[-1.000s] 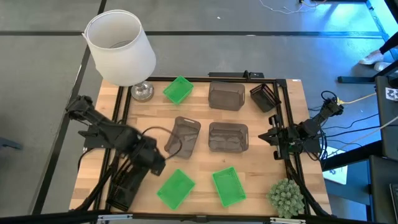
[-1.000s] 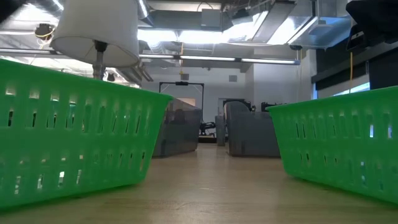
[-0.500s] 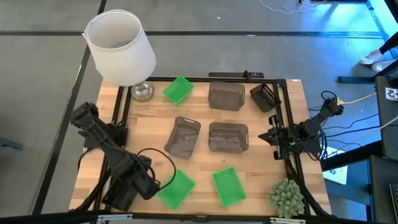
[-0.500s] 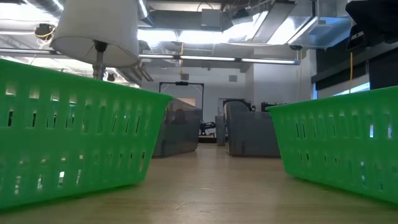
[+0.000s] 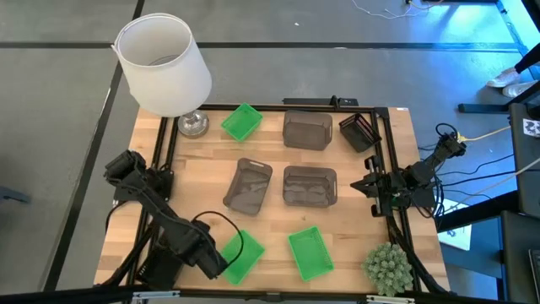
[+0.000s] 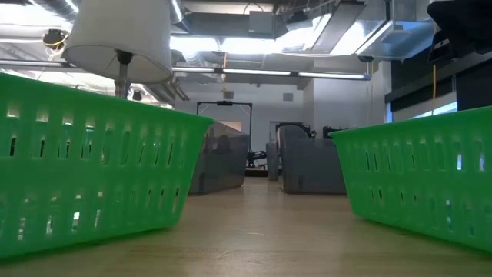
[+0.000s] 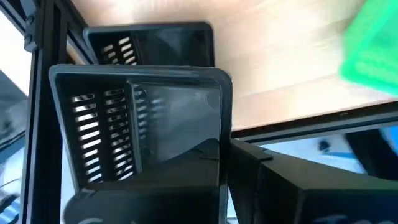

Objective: Stack baskets by color
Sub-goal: Stack the middle black bin on the bottom black bin, then stack the top black bin on the bottom black bin

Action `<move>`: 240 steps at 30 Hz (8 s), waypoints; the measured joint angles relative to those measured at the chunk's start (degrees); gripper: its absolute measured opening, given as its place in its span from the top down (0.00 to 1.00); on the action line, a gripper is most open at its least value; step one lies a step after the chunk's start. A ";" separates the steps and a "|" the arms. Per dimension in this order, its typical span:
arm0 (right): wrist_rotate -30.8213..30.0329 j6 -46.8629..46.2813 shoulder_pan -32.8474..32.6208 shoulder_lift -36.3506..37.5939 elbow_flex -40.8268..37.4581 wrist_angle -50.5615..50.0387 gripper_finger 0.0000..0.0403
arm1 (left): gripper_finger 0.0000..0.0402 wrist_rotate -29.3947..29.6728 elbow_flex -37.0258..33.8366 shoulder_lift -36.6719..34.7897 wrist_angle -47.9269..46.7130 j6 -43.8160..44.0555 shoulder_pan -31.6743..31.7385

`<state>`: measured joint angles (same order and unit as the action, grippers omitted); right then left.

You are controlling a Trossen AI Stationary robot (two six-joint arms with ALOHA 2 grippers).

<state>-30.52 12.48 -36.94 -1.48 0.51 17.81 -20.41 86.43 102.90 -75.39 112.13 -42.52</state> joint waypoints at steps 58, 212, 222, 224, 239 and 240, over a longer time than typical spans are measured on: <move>12.21 -0.25 0.00 -0.02 -0.02 0.97 0.98 | 0.99 22.47 -13.33 4.41 2.88 -23.90 16.56; 23.45 -33.09 76.65 -91.71 77.60 -93.46 0.63 | 0.79 71.98 30.56 -15.98 -14.63 -67.42 25.53; 25.57 -31.65 81.84 -98.01 77.57 -92.34 0.61 | 0.79 70.48 30.56 -15.98 -14.63 -67.52 25.53; 25.51 -31.38 82.46 -99.24 77.57 -92.34 0.61 | 0.79 70.50 30.56 -15.98 -14.63 -67.53 25.53; 24.93 -28.44 85.09 -107.58 77.55 -91.10 0.61 | 0.79 70.68 30.56 -15.98 -14.63 -67.68 25.53; 24.94 -28.35 85.13 -107.97 77.55 -90.67 0.61 | 0.79 70.70 30.56 -15.98 -14.63 -67.68 25.53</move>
<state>-5.57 -15.88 48.18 -109.45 78.06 -72.86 50.29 116.99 86.91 -90.02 44.45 -16.99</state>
